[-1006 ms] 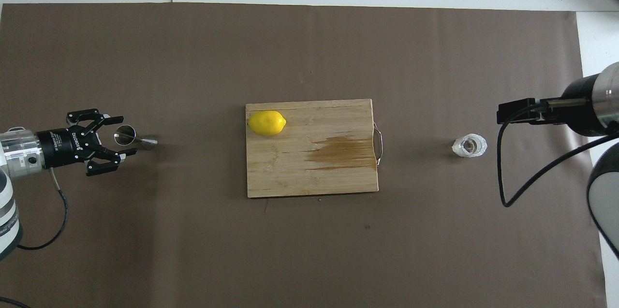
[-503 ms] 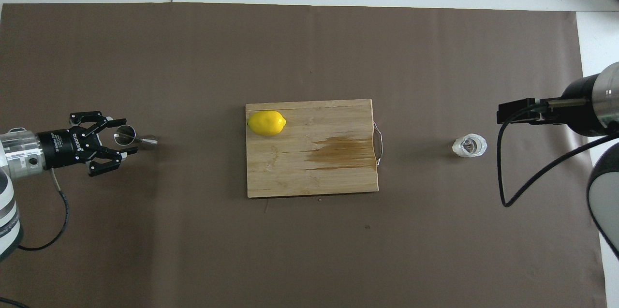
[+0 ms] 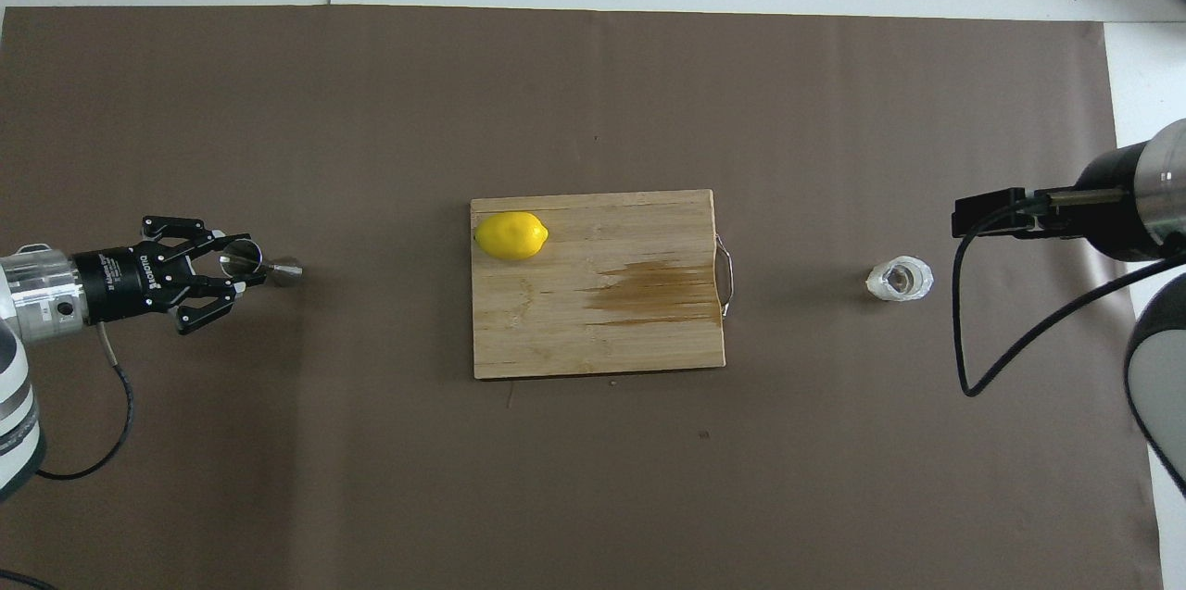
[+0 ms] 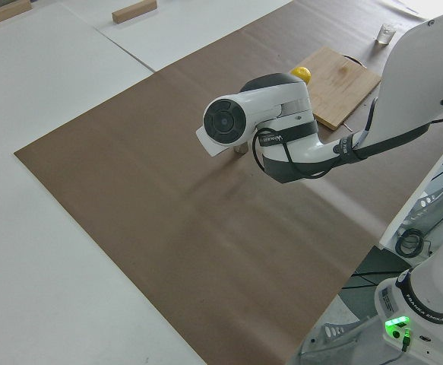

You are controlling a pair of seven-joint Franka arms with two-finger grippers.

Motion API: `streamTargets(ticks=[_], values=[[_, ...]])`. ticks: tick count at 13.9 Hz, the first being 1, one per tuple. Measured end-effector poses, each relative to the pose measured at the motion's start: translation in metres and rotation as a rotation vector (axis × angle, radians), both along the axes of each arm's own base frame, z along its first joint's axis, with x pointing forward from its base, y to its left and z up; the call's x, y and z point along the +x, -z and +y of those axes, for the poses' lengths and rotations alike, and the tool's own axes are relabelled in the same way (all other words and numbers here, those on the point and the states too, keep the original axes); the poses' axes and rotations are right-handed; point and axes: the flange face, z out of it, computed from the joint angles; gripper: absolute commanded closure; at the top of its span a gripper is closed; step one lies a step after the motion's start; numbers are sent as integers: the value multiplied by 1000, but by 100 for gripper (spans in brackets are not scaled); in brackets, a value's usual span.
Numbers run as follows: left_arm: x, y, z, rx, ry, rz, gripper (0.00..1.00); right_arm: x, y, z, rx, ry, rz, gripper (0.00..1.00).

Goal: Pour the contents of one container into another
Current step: 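Move the left gripper around the metal jigger cup and close it, then carry the jigger with the left gripper onto the wooden board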

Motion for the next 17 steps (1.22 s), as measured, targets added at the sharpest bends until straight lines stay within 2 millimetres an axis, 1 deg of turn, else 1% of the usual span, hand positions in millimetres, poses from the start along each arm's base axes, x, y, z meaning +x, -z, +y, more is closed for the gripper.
streamTargets(ticks=[2,4,6,8,10,14,15,17], values=[[1,-2,0,1,1,-4,100,0,0,0,0,0,0,0],[10,-15,-4,-2,15,-32,100,0,0,0,0,0,0,0],[22,-36,-18,-21,60,-60,100,0,0,0,0,0,0,0],[33,-53,-40,-40,85,-58,100,0,0,0,0,0,0,0],[43,-70,-73,-62,76,-14,100,0,0,0,0,0,0,0],[59,-101,-152,-74,34,48,100,0,0,0,0,0,0,0],[64,-108,-178,-76,16,63,100,0,0,0,0,0,0,0],[67,-118,-246,-61,-20,76,100,0,0,0,0,0,0,0]])
